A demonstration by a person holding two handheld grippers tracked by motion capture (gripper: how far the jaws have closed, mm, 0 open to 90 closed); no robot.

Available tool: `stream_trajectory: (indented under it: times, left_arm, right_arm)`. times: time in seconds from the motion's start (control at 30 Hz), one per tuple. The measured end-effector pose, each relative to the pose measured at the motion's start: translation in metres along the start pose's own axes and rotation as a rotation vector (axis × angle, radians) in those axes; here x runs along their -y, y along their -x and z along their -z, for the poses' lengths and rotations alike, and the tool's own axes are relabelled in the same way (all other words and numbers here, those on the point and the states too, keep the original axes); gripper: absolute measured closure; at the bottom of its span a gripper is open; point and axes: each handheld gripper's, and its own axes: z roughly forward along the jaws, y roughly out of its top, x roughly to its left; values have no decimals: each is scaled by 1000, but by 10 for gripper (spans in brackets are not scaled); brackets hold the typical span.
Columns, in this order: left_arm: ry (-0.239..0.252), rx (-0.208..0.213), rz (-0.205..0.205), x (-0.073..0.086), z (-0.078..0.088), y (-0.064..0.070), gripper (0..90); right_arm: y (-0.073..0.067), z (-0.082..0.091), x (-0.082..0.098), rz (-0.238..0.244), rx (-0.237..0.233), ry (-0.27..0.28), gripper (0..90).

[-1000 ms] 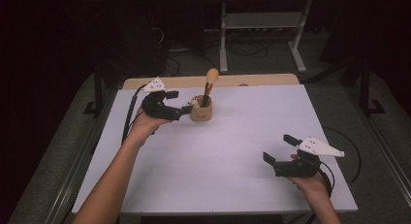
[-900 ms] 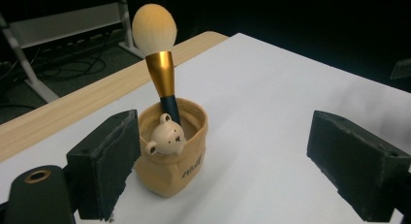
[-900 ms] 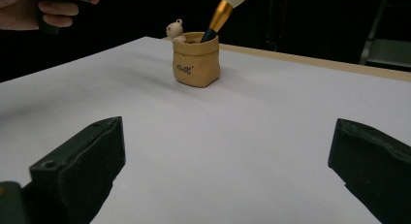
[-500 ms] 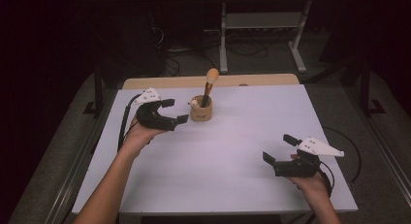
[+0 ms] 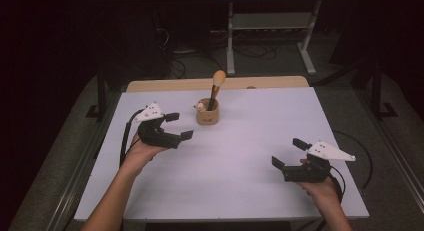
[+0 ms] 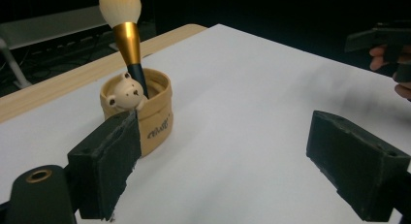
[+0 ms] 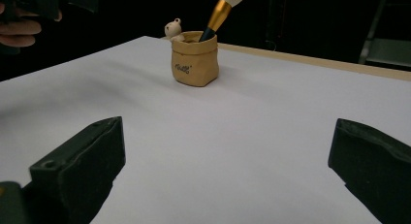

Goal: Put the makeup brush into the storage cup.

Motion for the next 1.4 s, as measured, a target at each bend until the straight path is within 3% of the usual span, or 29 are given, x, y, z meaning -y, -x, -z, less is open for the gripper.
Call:
stream_trajectory:
  times: [0.13, 0.5, 0.63, 0.87, 1.4]
  left_arm:
    - [-16, -10, -7, 8, 5, 3, 120]
    - [44, -23, 24, 24, 35, 4, 120]
    - [48, -25, 12, 27, 42, 7, 120]
    - [61, -40, 36, 40, 56, 11, 120]
    - [65, -44, 57, 75, 73, 20, 120]
  right_arm:
    - [0, 0, 0, -1, 0, -2, 0]
    - [-1, -1, 0, 7, -7, -5, 0]
    - [-1, -1, -1, 8, -7, -5, 0]
    - [-2, -1, 0, 5, -7, -5, 0]
    - [-1, -1, 0, 9, -6, -9, 0]
